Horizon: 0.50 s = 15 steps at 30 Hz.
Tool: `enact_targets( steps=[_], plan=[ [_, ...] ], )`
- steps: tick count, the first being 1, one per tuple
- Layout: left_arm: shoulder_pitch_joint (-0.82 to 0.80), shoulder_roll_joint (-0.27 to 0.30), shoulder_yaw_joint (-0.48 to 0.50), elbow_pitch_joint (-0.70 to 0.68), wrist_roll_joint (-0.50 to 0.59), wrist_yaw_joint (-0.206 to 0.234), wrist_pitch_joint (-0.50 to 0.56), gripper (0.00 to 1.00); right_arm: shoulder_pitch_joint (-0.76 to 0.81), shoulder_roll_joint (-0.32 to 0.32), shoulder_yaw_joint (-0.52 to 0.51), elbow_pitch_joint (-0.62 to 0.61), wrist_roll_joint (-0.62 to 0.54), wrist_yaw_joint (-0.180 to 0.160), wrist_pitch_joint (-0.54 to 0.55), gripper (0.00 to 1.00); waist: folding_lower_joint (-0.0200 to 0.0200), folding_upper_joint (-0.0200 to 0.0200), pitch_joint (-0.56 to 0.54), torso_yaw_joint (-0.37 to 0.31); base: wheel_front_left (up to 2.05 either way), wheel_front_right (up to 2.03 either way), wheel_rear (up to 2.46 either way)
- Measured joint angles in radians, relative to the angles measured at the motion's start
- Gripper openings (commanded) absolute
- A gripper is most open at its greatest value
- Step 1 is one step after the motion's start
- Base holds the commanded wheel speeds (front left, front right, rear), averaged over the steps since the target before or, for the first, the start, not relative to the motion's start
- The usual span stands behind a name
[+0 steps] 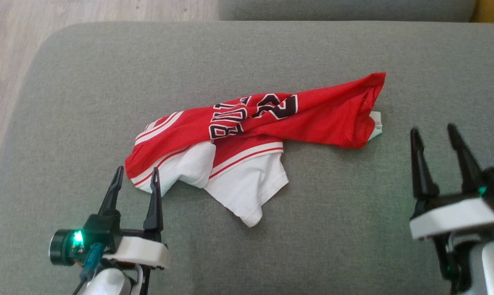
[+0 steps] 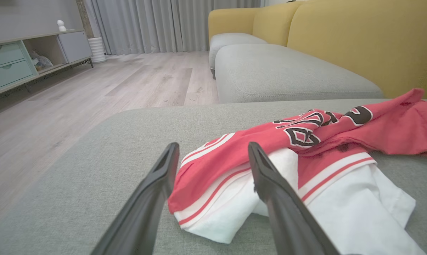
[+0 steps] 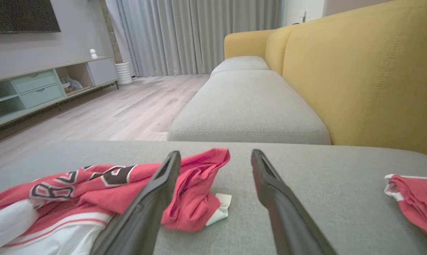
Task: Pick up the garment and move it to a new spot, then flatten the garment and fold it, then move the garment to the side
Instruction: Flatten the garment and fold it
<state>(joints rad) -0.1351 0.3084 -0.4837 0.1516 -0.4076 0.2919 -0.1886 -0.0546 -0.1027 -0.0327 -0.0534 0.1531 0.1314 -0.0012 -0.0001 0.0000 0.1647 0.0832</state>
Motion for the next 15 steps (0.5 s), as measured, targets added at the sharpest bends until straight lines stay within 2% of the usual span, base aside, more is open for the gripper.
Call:
enact_targets(
  steps=[4, 11, 15],
  plan=[
    [0.019, 0.009, 0.001, -0.016, -0.009, 0.010, 0.013, 1.00, 0.086, 0.032, -0.001, -0.064, 0.000, 0.000, 0.023, 1.00, 0.0000, 0.0000, -0.009, -0.010, 0.00, 0.00, 0.00],
    [0.023, 0.026, 0.000, -0.032, -0.015, 0.016, 0.035, 1.00, 0.096, 0.047, 0.000, -0.104, 0.004, 0.000, 0.046, 1.00, 0.0001, 0.0000, -0.001, -0.021, 0.00, 0.00, 0.00],
    [0.021, 0.026, -0.026, -0.023, -0.033, -0.014, 0.101, 1.00, 0.097, 0.052, 0.003, -0.109, 0.015, 0.000, 0.055, 1.00, 0.0001, 0.0000, 0.005, -0.021, 0.00, 0.00, 0.00]
  ],
)
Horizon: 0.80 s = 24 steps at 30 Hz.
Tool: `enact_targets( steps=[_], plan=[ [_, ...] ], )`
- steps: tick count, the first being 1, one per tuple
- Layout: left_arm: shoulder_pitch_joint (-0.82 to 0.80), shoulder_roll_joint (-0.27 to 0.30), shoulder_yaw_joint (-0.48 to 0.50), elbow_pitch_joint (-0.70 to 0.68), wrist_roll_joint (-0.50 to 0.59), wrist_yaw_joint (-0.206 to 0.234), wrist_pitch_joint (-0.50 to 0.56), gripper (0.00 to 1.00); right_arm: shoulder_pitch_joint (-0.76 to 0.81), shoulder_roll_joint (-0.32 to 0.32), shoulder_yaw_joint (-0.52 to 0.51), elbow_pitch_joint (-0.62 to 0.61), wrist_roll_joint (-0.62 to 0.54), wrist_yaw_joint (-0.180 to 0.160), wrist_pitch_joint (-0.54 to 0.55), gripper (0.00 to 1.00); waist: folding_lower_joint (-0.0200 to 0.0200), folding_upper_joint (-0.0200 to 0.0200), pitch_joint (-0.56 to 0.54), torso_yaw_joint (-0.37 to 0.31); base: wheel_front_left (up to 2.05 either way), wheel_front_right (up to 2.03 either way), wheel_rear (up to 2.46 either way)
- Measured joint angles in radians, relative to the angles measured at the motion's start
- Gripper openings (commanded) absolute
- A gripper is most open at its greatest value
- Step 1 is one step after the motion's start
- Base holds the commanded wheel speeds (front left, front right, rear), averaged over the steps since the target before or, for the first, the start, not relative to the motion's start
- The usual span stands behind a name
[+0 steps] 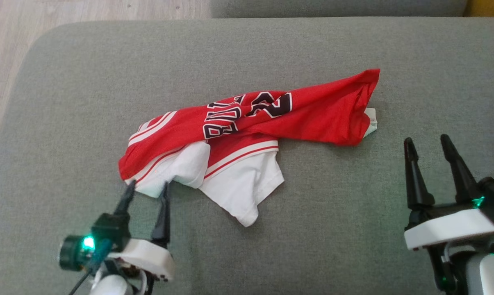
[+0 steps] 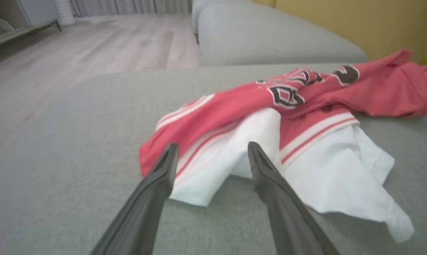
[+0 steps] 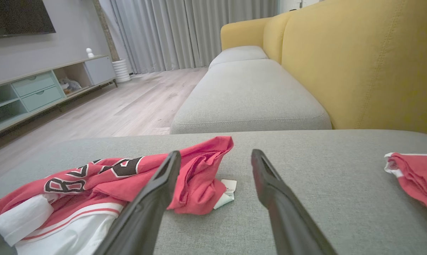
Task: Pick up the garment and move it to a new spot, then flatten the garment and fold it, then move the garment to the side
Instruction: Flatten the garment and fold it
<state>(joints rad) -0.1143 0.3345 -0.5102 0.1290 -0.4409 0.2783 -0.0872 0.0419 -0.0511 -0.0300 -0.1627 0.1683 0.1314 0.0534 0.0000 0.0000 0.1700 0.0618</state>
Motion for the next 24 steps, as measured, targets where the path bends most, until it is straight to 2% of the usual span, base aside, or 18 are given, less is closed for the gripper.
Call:
enact_targets(
  steps=[5, 13, 14, 15, 16, 20, 24],
  plan=[
    [-0.008, -0.005, -0.045, 0.070, -0.025, -0.042, 0.091, 1.00, 0.000, 0.003, 0.017, 0.001, 0.019, 0.000, 0.010, 1.00, 0.0000, 0.0000, 0.018, -0.004, 0.00, 0.00, 0.00],
    [-0.130, -0.014, -0.052, 0.210, -0.026, -0.077, 0.123, 1.00, -0.012, 0.003, 0.025, 0.027, 0.037, 0.000, 0.018, 1.00, 0.0002, 0.0000, 0.058, -0.021, 0.00, 0.00, 0.00],
    [-0.138, -0.017, -0.052, 0.224, -0.027, -0.079, 0.122, 0.95, -0.012, 0.003, 0.026, 0.035, 0.041, 0.000, 0.018, 1.00, 0.0002, 0.0000, 0.061, -0.024, 0.00, 0.00, 0.00],
    [-0.143, -0.020, -0.052, 0.236, -0.028, -0.086, 0.122, 0.45, -0.012, 0.003, 0.026, 0.042, 0.042, 0.000, 0.021, 1.00, 0.0002, 0.0000, 0.064, -0.026, 0.00, 0.00, 0.00],
    [-0.147, -0.022, -0.052, 0.246, -0.028, -0.086, 0.121, 0.00, -0.012, 0.003, 0.030, 0.051, 0.042, 0.000, 0.028, 1.00, 0.0002, 0.0000, 0.066, -0.027, 0.00, 0.00, 0.00],
    [-0.149, -0.026, -0.052, 0.256, -0.028, -0.086, 0.103, 0.00, -0.018, 0.000, 0.070, 0.095, 0.044, 0.000, 0.071, 1.00, 0.0001, 0.0000, 0.069, -0.027, 0.00, 0.00, 0.00],
    [-0.159, -0.030, -0.052, 0.258, -0.028, -0.094, 0.086, 0.00, -0.090, -0.038, 0.145, 0.167, 0.064, 0.000, 0.098, 1.00, 0.0001, 0.0000, 0.077, -0.010, 0.00, 0.00, 0.00]
  ],
)
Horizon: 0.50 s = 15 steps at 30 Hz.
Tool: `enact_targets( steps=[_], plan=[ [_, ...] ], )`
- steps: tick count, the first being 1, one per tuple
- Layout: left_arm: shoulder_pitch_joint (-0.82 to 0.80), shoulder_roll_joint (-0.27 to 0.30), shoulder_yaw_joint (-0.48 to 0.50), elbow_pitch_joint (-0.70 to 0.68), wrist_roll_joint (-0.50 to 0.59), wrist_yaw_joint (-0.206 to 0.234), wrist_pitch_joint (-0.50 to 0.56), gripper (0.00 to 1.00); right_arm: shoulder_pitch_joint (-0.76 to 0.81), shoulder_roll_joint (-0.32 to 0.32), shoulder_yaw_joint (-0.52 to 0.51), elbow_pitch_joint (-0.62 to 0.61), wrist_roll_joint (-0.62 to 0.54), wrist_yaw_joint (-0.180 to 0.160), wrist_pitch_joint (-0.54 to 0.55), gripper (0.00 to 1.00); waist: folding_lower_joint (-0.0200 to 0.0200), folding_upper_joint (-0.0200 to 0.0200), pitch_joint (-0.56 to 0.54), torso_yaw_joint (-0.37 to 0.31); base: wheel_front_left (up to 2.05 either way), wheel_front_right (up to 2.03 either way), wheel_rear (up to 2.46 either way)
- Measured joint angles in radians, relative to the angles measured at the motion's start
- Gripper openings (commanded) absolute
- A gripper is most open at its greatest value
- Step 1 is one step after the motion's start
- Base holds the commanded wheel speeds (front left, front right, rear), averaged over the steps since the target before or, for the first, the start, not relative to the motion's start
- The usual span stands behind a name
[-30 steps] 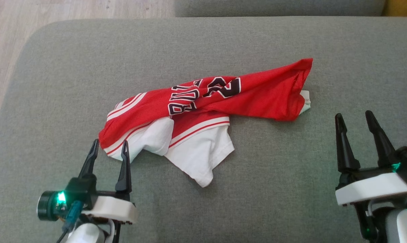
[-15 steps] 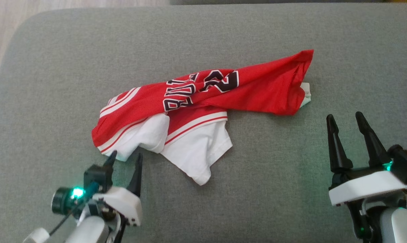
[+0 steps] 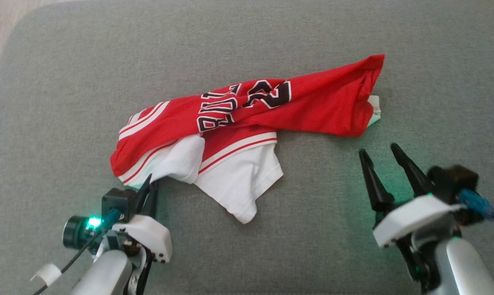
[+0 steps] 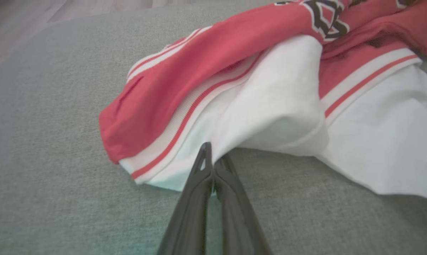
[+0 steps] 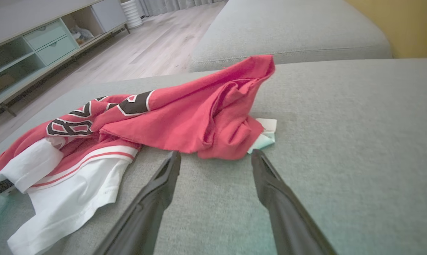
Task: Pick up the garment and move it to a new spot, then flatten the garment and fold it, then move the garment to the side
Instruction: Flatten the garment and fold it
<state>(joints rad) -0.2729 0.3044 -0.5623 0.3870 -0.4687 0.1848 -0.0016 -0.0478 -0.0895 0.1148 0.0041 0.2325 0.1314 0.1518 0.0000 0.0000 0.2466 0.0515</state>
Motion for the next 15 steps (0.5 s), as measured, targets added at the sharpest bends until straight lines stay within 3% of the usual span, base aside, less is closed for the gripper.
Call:
enact_targets(
  steps=[7, 15],
  plan=[
    [-0.043, -0.018, -0.012, 0.000, 0.000, -0.009, -0.027, 0.00, -0.157, -0.053, 0.067, 0.163, 0.023, 0.000, 0.017, 1.00, 0.0000, 0.0000, 0.017, 0.040, 0.00, 0.00, 0.00],
    [-0.059, -0.036, -0.017, 0.021, 0.000, -0.010, -0.057, 0.00, -0.241, -0.068, 0.094, 0.297, 0.039, 0.000, 0.015, 1.00, 0.0001, 0.0000, 0.043, 0.077, 0.00, 0.00, 0.00]
  ],
)
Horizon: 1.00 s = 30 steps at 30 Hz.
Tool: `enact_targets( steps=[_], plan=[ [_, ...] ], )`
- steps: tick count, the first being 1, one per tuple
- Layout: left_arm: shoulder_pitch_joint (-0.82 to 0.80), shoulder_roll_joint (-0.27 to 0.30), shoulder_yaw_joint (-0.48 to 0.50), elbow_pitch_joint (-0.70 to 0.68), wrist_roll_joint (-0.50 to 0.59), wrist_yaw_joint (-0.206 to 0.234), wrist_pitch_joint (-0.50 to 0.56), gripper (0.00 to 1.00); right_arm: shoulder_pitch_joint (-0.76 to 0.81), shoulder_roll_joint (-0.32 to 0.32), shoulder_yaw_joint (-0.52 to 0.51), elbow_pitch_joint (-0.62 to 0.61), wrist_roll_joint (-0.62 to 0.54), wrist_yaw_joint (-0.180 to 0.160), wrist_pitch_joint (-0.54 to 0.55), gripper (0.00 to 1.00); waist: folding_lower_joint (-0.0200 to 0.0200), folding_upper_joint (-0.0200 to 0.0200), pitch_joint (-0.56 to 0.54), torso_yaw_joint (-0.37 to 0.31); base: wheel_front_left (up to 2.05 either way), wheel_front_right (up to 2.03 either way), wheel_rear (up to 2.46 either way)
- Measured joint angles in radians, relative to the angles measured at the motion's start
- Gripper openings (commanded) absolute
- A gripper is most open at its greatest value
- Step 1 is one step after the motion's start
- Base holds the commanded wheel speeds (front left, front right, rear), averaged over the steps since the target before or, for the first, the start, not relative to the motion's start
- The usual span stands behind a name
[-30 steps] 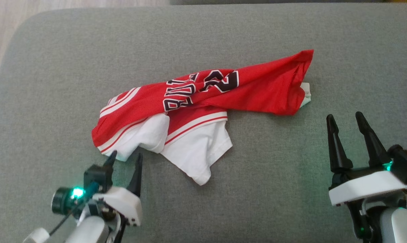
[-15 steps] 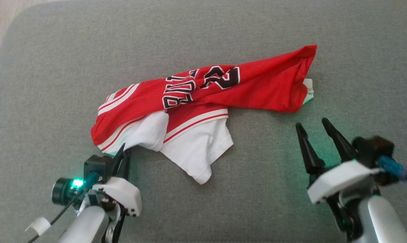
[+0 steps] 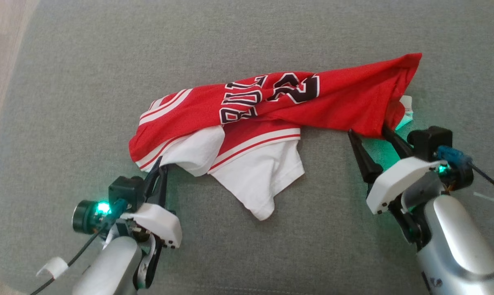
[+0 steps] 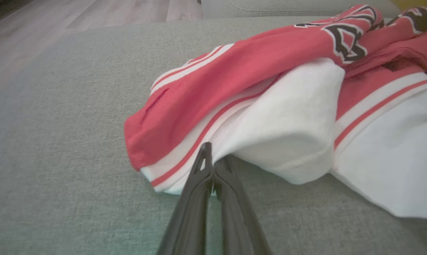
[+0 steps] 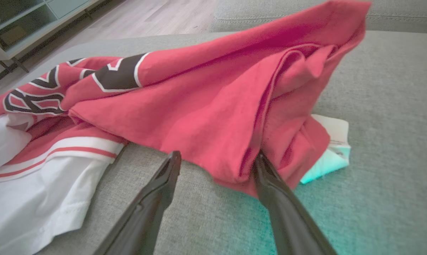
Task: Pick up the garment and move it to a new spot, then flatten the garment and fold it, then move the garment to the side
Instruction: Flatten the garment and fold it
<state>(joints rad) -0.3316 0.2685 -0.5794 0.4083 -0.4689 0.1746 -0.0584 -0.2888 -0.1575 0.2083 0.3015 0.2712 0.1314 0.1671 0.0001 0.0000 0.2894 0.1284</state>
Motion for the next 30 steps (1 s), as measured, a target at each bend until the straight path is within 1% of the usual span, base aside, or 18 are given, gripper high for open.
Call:
enact_targets(
  steps=[1, 2, 3, 6, 10, 12, 15, 18, 22, 24, 28, 30],
  plan=[
    [-0.003, -0.002, 0.000, 0.002, -0.003, 0.000, -0.008, 0.00, -0.013, -0.004, 0.003, 0.014, 0.001, 0.000, 0.000, 1.00, 0.0000, 0.0000, 0.004, 0.003, 0.00, 0.00, 0.00],
    [-0.008, -0.004, 0.000, 0.003, -0.007, 0.000, -0.016, 0.00, -0.024, -0.008, 0.007, 0.024, 0.002, 0.000, 0.000, 0.38, -0.0001, 0.0000, 0.007, 0.006, 0.00, 0.00, 0.00],
    [-0.014, -0.006, 0.000, 0.005, -0.007, 0.000, -0.022, 0.00, -0.033, -0.009, 0.008, 0.033, 0.004, 0.000, 0.000, 0.00, -0.0001, 0.0000, 0.010, 0.009, 0.00, 0.00, 0.00],
    [-0.023, -0.011, 0.001, 0.004, -0.007, 0.000, -0.046, 0.00, -0.051, -0.013, 0.015, 0.042, 0.011, 0.000, -0.011, 0.00, 0.0000, 0.0000, 0.016, 0.016, 0.00, 0.00, 0.00],
    [-0.024, -0.007, 0.014, -0.024, -0.007, 0.006, -0.088, 0.00, -0.049, -0.026, 0.012, 0.008, 0.011, 0.000, -0.030, 0.00, 0.0000, 0.0000, 0.012, 0.020, 0.00, 0.00, 0.00],
    [-0.024, 0.002, 0.032, -0.063, -0.007, 0.023, -0.106, 0.00, -0.048, -0.037, -0.005, -0.035, 0.014, 0.000, -0.041, 0.00, 0.0000, 0.0000, 0.003, 0.021, 0.00, 0.00, 0.00],
    [-0.016, 0.036, 0.059, -0.152, -0.003, 0.054, -0.126, 0.00, -0.044, -0.053, -0.060, -0.129, 0.013, 0.000, -0.045, 0.00, -0.0001, 0.0000, -0.016, 0.020, 0.00, 0.00, 0.00],
    [-0.002, 0.086, 0.091, -0.268, 0.016, 0.086, -0.129, 0.00, -0.026, -0.069, -0.127, -0.252, 0.003, 0.000, -0.043, 0.00, -0.0001, 0.0000, -0.041, 0.019, 0.00, 0.00, 0.00],
    [0.014, 0.165, 0.135, -0.467, 0.051, 0.134, -0.116, 0.00, 0.014, -0.077, -0.219, -0.429, -0.024, 0.000, 0.001, 0.00, -0.0002, 0.0000, -0.082, 0.017, 0.00, 0.00, 0.00],
    [0.012, 0.209, 0.161, -0.572, 0.074, 0.148, -0.098, 0.00, 0.021, -0.077, -0.265, -0.530, -0.041, 0.000, 0.030, 0.00, -0.0002, 0.0000, -0.105, 0.016, 0.00, 0.00, 0.00],
    [0.005, 0.314, 0.227, -0.776, 0.129, 0.178, -0.044, 0.00, 0.022, -0.078, -0.344, -0.748, -0.058, 0.000, 0.103, 0.00, -0.0003, 0.0000, -0.149, 0.011, 0.00, 0.00, 0.00],
    [-0.016, 0.362, 0.260, -0.863, 0.151, 0.180, -0.007, 0.00, 0.022, -0.088, -0.385, -0.838, -0.063, 0.000, 0.142, 0.00, -0.0003, 0.0000, -0.169, 0.008, 0.00, 0.00, 0.00]
  ],
)
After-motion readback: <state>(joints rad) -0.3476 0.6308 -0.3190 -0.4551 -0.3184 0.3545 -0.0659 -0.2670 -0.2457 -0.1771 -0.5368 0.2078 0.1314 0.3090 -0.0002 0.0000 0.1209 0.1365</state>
